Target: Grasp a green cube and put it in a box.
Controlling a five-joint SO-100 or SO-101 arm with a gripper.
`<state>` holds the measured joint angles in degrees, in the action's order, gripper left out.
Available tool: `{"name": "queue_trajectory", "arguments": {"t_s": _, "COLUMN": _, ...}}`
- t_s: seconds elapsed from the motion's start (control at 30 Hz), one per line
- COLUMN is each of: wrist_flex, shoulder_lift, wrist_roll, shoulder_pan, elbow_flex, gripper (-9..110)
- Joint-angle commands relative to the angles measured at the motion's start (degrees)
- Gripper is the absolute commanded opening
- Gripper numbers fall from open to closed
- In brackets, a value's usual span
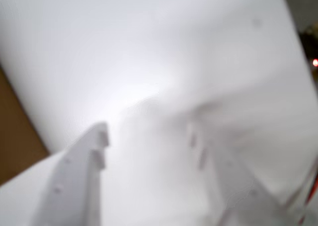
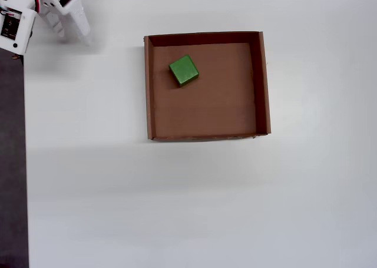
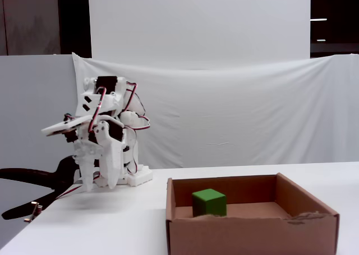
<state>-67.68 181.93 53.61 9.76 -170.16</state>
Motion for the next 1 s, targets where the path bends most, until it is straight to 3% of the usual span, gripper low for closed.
{"name": "queue_trajectory", "arguments": {"t_s": 0.0, "wrist_flex": -0.26, "shoulder_lift": 0.53, "wrist_roll": -0.35, "shoulder_pan": -1.05, "elbow_flex": -0.09, "gripper": 21}}
{"name": "queue_trajectory", "arguments": {"t_s": 0.97, "wrist_flex": -2.64, "shoulder_lift": 0.53, "wrist_roll": -0.35, "shoulder_pan": -1.58, "elbow_flex": -0.18, "gripper": 21}}
